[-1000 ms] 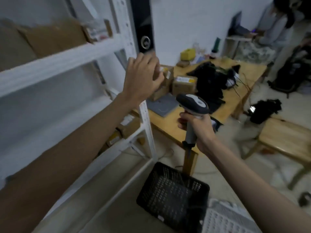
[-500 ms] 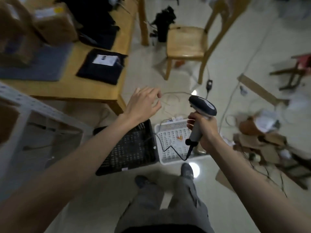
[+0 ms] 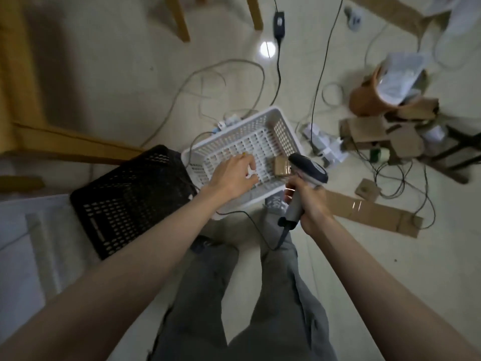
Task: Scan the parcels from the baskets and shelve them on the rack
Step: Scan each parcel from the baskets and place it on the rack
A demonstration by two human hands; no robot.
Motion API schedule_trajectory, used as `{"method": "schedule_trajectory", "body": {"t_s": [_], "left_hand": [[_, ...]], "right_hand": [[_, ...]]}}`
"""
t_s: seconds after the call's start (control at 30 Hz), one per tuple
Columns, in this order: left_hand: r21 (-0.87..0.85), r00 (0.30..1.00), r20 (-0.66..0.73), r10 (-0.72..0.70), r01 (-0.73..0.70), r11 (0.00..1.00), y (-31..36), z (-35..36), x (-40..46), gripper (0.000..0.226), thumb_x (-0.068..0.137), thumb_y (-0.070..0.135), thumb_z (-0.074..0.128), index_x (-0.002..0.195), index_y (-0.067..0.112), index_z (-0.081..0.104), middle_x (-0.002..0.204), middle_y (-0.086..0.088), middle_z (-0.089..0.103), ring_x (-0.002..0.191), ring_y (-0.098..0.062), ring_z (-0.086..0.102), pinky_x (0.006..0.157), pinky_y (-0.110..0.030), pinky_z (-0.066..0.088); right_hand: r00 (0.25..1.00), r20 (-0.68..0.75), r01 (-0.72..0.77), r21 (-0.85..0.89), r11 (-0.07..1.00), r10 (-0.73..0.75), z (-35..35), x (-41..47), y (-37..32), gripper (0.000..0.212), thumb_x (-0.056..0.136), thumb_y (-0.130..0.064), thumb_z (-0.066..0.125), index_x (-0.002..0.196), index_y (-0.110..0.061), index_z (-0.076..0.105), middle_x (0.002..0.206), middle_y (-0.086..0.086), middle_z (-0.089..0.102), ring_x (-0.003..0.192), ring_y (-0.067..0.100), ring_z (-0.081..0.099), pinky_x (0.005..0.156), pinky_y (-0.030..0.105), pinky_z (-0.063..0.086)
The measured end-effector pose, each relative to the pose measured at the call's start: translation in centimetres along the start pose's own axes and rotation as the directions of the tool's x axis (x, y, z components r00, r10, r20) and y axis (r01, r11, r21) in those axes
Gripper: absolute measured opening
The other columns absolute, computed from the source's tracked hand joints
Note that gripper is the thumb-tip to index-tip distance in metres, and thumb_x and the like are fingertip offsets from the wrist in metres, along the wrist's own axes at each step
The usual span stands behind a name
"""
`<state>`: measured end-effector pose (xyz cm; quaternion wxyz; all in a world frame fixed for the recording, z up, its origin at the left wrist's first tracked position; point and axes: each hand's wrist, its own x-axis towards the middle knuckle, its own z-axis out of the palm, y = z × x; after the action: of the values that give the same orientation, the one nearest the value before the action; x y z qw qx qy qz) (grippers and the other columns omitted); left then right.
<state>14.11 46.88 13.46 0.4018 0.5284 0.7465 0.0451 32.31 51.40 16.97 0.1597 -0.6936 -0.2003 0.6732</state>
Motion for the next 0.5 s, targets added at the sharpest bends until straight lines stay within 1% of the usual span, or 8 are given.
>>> {"method": "schedule_trajectory", "body": {"t_s": [0.07, 0.13, 0.27, 0.33, 0.37, 0.43, 0.5], "left_hand": [[-0.026, 0.996, 0.066, -0.052, 0.054, 0.998, -0.7, 4.2, 3.9, 0.019, 0.097, 0.030, 0.060, 0.113, 0.020, 0.058, 0.105, -0.003, 0.063, 0.089, -0.023, 0.063, 0.074, -0.042, 0.053], [-0.068, 0.990, 0.112, -0.084, 0.092, 0.993, -1.7, 8.5, 7.5, 0.021, 0.095, 0.026, 0.062, 0.115, 0.020, 0.059, 0.108, -0.005, 0.064, 0.092, -0.023, 0.063, 0.077, -0.041, 0.054], [-0.209, 0.981, 0.106, -0.163, 0.182, 0.961, -3.6, 17.0, 14.5, 0.030, 0.091, 0.013, 0.065, 0.121, 0.019, 0.062, 0.116, -0.005, 0.060, 0.100, -0.024, 0.062, 0.085, -0.038, 0.054], [-0.254, 0.974, 0.102, -0.203, 0.223, 0.941, -4.5, 21.0, 17.8, 0.036, 0.090, 0.011, 0.067, 0.124, 0.017, 0.063, 0.123, -0.007, 0.059, 0.105, -0.022, 0.060, 0.088, -0.036, 0.053], [-0.275, 0.969, 0.101, -0.225, 0.244, 0.930, -4.9, 22.9, 19.3, 0.037, 0.089, 0.012, 0.068, 0.125, 0.018, 0.063, 0.124, -0.006, 0.060, 0.105, -0.020, 0.059, 0.086, -0.034, 0.052], [-0.328, 0.955, 0.093, -0.283, 0.298, 0.897, -5.6, 26.2, 22.3, 0.034, 0.090, 0.014, 0.069, 0.123, 0.019, 0.063, 0.116, -0.003, 0.064, 0.099, -0.015, 0.060, 0.083, -0.032, 0.051], [-0.399, 0.928, 0.082, -0.364, 0.365, 0.841, -6.1, 29.1, 25.1, 0.030, 0.091, 0.015, 0.068, 0.119, 0.018, 0.063, 0.108, -0.003, 0.067, 0.094, -0.016, 0.062, 0.083, -0.035, 0.054]], "right_hand": [[0.998, -0.013, -0.055, 0.010, 0.998, 0.055, -1.1, 4.3, 1.4, 0.008, 0.094, 0.002, 0.059, 0.089, -0.004, 0.059, 0.066, 0.008, 0.057, 0.050, 0.014, 0.053, 0.049, 0.024, 0.049], [0.995, -0.020, -0.097, 0.004, 0.995, 0.097, -2.2, 8.5, 3.0, 0.009, 0.094, 0.002, 0.060, 0.088, -0.004, 0.059, 0.065, 0.008, 0.059, 0.050, 0.014, 0.054, 0.049, 0.024, 0.049], [0.989, -0.019, -0.148, 0.002, 0.989, 0.148, -4.0, 16.4, 6.4, 0.015, 0.091, 0.004, 0.060, 0.080, -0.008, 0.062, 0.060, 0.004, 0.063, 0.053, 0.015, 0.057, 0.055, 0.026, 0.049], [0.983, -0.028, -0.181, 0.013, 0.983, 0.181, -4.7, 20.2, 7.8, 0.013, 0.091, 0.003, 0.061, 0.084, -0.008, 0.064, 0.062, 0.004, 0.065, 0.054, 0.014, 0.059, 0.058, 0.028, 0.053], [0.980, -0.031, -0.197, 0.021, 0.980, 0.198, -5.0, 22.1, 8.5, 0.011, 0.092, 0.003, 0.062, 0.087, -0.007, 0.064, 0.064, 0.005, 0.065, 0.055, 0.014, 0.060, 0.059, 0.029, 0.054], [0.975, -0.037, -0.218, 0.020, 0.976, 0.218, -5.4, 25.6, 9.5, 0.007, 0.093, 0.000, 0.063, 0.089, -0.006, 0.065, 0.067, 0.007, 0.065, 0.056, 0.016, 0.061, 0.062, 0.031, 0.057], [0.974, -0.049, -0.221, 0.008, 0.975, 0.221, -5.8, 28.8, 10.3, 0.005, 0.093, -0.002, 0.063, 0.090, -0.004, 0.066, 0.069, 0.007, 0.066, 0.059, 0.017, 0.062, 0.071, 0.035, 0.060]]}}
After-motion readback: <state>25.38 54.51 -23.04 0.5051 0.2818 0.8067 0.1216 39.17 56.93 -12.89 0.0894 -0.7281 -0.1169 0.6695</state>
